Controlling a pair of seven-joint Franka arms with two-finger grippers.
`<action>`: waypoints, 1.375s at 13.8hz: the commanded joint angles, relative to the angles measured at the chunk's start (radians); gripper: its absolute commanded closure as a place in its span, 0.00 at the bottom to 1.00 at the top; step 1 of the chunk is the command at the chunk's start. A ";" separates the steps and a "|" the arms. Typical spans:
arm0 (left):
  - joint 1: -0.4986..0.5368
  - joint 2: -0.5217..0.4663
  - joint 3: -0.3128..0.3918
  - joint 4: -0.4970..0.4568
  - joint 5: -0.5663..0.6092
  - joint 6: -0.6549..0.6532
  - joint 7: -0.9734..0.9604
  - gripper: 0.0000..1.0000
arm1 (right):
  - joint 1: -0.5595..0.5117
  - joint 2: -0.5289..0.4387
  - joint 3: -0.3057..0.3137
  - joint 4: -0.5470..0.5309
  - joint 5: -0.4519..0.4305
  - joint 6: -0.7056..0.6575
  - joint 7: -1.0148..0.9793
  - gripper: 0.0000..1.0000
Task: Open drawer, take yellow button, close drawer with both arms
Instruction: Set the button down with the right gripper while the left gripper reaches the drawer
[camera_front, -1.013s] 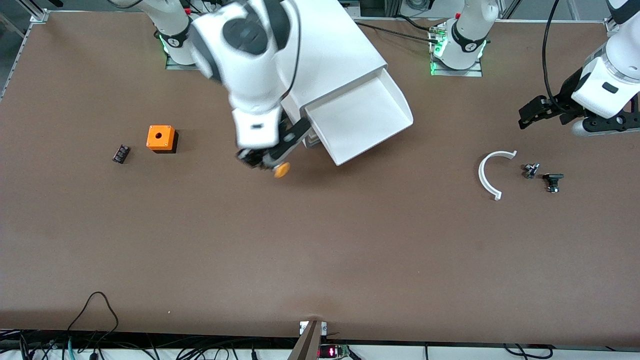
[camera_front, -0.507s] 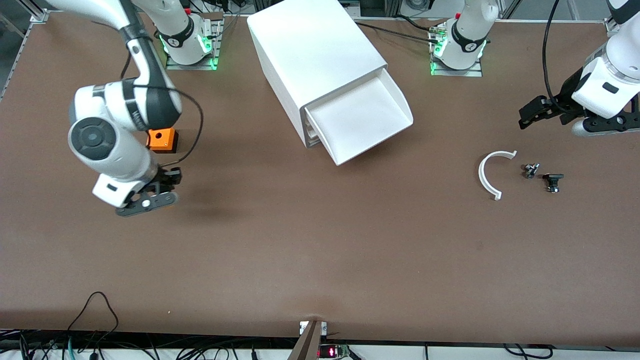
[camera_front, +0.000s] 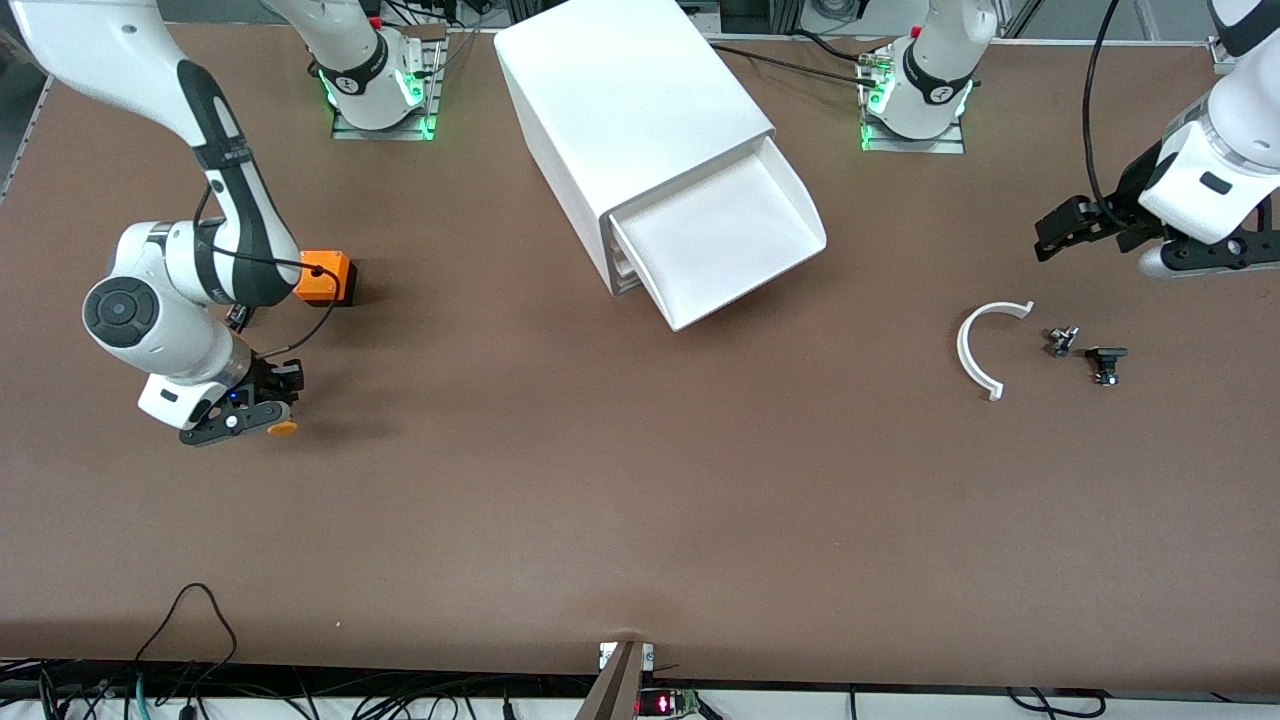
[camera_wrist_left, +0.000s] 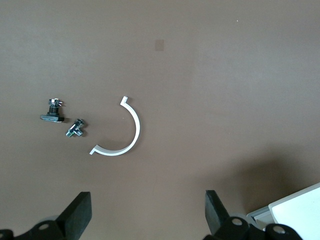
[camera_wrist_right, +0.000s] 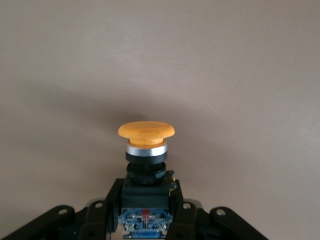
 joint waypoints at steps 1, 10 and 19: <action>-0.026 0.075 -0.054 0.049 0.012 0.008 -0.055 0.00 | -0.050 0.015 0.025 -0.091 0.018 0.178 -0.089 0.79; -0.156 0.255 -0.210 -0.235 0.009 0.588 -0.672 0.00 | -0.048 -0.083 0.141 0.163 0.046 -0.301 0.157 0.00; -0.158 0.192 -0.618 -0.401 -0.057 0.582 -0.990 0.00 | -0.007 -0.151 0.172 0.398 0.135 -0.560 0.384 0.00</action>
